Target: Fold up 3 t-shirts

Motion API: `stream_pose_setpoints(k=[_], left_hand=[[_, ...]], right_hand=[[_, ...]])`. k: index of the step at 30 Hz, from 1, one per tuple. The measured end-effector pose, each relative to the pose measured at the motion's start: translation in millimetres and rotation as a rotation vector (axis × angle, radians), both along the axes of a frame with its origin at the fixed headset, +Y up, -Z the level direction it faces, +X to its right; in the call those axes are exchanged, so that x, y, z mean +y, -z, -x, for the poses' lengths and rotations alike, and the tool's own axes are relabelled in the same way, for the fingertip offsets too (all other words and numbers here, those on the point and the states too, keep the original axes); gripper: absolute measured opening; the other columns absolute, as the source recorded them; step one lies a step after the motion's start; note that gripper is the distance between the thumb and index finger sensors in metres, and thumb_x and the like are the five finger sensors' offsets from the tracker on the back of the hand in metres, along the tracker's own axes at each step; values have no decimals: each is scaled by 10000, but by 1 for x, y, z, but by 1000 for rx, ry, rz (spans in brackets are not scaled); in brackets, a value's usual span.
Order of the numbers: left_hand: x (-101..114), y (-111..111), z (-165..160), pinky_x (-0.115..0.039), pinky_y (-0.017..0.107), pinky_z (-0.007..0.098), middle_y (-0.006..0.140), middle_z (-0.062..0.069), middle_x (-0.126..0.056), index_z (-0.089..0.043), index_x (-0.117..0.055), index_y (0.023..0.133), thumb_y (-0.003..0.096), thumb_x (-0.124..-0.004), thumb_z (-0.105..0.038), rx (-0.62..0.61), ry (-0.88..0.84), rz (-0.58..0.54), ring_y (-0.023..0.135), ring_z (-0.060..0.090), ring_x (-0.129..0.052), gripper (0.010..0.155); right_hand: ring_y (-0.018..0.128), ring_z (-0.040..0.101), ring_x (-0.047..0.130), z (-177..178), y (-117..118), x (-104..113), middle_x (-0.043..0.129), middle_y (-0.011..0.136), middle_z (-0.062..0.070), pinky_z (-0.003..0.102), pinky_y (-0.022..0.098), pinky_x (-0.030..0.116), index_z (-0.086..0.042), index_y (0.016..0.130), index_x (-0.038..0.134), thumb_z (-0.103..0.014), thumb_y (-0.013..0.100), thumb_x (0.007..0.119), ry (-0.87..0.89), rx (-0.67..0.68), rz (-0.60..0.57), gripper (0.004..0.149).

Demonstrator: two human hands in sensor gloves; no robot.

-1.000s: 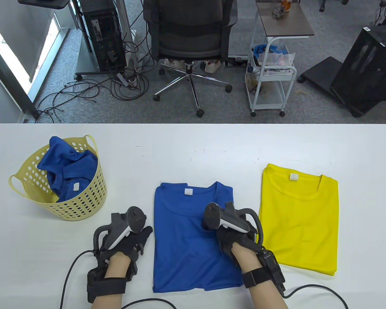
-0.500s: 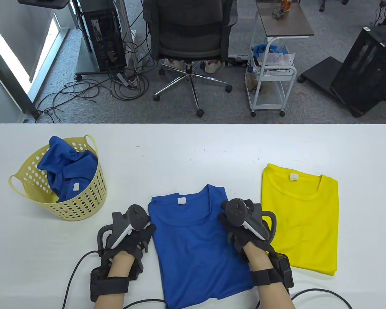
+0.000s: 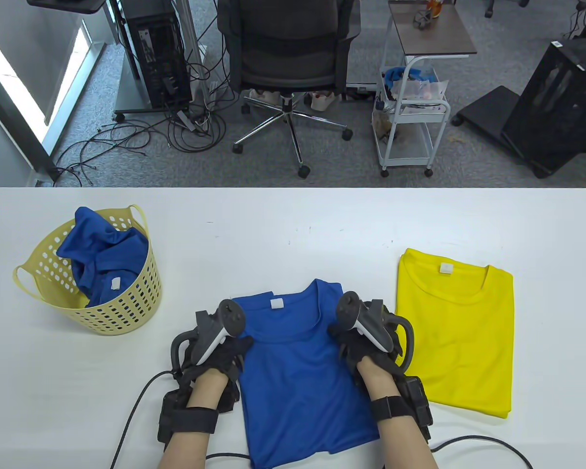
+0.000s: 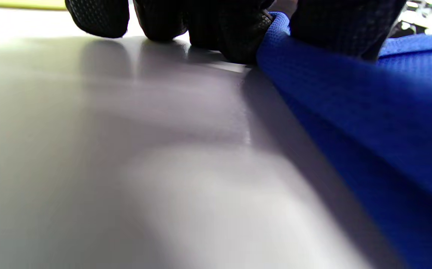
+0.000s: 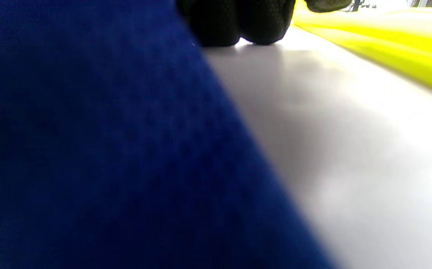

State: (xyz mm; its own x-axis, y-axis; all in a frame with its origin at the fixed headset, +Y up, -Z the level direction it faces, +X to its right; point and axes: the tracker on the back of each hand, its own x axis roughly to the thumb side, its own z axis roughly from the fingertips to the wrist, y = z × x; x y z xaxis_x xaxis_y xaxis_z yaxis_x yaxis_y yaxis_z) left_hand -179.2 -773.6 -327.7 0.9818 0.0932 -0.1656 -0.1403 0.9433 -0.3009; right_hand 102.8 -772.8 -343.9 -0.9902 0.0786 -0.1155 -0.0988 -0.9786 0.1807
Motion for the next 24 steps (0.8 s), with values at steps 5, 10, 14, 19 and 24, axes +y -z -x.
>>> stream_pose_setpoints(k=[5, 10, 14, 19, 24], left_hand=[[-1, 0, -4, -587, 737, 568, 1035, 9, -605, -203, -799, 826, 418, -802, -450, -4, -51, 0, 1020, 306, -545, 477], [-1, -3, -7, -666, 707, 495, 973, 9, -696, -175, -844, 779, 408, -817, -461, -35, -27, -67, 975, 263, -638, 469], [1, -7, -7, -730, 672, 433, 938, -3, -750, -183, -864, 764, 404, -824, -451, -54, -8, -111, 938, 232, -706, 451], [17, -15, 3, -765, 642, 419, 929, 3, -760, -185, -856, 769, 395, -831, -442, -47, -132, -221, 909, 250, -752, 455], [34, -25, -4, -760, 650, 413, 939, -8, -745, -197, -841, 782, 399, -822, -449, -74, -240, -316, 922, 239, -736, 458]], right_hand=[[864, 452, 614, 16, 0, 0, 661, 928, 136, 666, 666, 464, -193, 788, 754, -363, 424, 767, 6, 69, 38, 402], [864, 438, 576, 22, -4, -4, 602, 937, 156, 624, 681, 476, -169, 803, 697, -314, 438, 700, -9, 134, 55, 393], [861, 421, 577, 22, -6, -1, 589, 930, 148, 603, 680, 484, -164, 804, 670, -292, 427, 674, -10, 137, 27, 398], [844, 435, 580, 9, -19, 33, 597, 914, 168, 613, 662, 487, -135, 802, 675, -289, 422, 688, 52, 128, -92, 411], [841, 433, 597, -8, -39, 57, 615, 910, 165, 612, 658, 505, -137, 799, 686, -298, 421, 694, -27, 144, -176, 412]])
